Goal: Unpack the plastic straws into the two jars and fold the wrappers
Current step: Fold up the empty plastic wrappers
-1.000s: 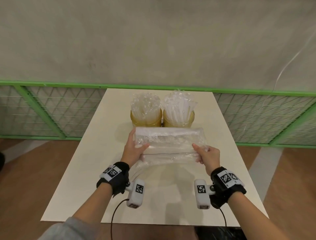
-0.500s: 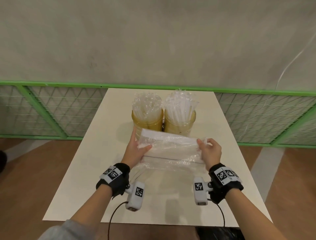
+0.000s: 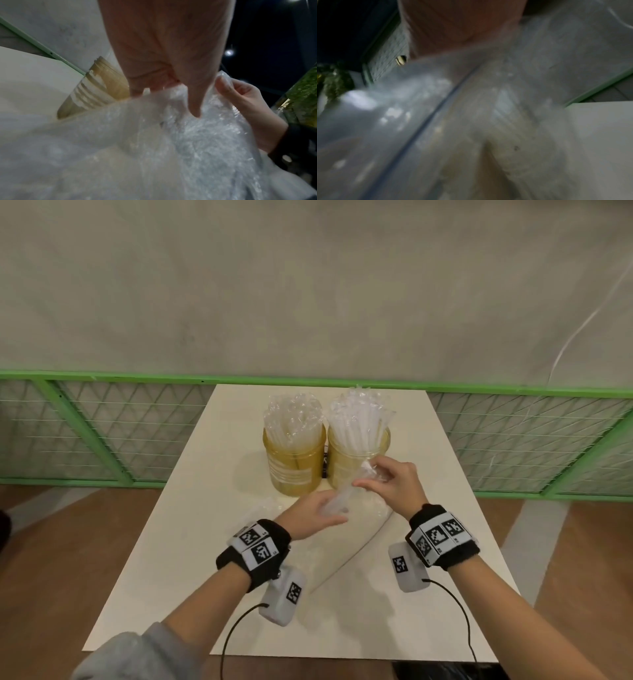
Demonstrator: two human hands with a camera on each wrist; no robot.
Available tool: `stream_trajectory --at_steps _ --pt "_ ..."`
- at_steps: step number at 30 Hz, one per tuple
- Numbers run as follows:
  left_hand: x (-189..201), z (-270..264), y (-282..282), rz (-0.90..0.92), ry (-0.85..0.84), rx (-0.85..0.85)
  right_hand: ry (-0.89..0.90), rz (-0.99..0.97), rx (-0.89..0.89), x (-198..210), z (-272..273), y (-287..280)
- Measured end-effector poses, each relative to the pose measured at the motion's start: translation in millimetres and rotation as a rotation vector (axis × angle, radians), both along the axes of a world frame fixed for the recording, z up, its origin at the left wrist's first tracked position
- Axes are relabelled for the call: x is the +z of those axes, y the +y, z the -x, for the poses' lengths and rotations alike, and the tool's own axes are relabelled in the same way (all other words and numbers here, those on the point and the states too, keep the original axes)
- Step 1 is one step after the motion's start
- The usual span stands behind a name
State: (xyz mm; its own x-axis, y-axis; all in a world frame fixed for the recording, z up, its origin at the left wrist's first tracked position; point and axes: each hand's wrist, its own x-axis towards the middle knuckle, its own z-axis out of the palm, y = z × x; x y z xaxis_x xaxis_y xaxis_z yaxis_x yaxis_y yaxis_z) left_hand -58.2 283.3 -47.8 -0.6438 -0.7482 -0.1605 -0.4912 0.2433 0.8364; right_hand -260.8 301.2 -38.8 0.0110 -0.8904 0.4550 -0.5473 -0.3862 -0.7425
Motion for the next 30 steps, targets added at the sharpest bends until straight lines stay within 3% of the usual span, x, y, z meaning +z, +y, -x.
stream_trajectory --at_steps 3,6,9,11,15,21,26,30 --pt "5 1 0 0.012 0.219 0.235 -0.020 -0.062 -0.134 2 10 3" --pt "9 -6 -4 0.006 0.364 0.412 -0.324 -0.288 -0.252 -15 13 19" --pt "9 -3 -6 -0.014 0.372 0.379 -0.629 -0.579 -0.044 -31 -14 38" --pt "9 1 -4 -0.044 0.391 0.359 -0.724 -0.616 0.074 -35 -29 42" --pt "11 -3 -3 -0.300 0.457 0.339 -0.862 -0.534 -0.094 -29 -26 38" --pt "12 -11 0 -0.343 0.310 0.207 -0.757 -0.593 -0.095 -21 -21 35" --pt "5 -14 -4 -0.298 0.220 0.205 -0.891 -0.664 -0.010 -13 -16 37" --pt "-1 -19 -9 -0.336 0.326 0.287 -0.887 -0.657 0.073 -12 -5 40"
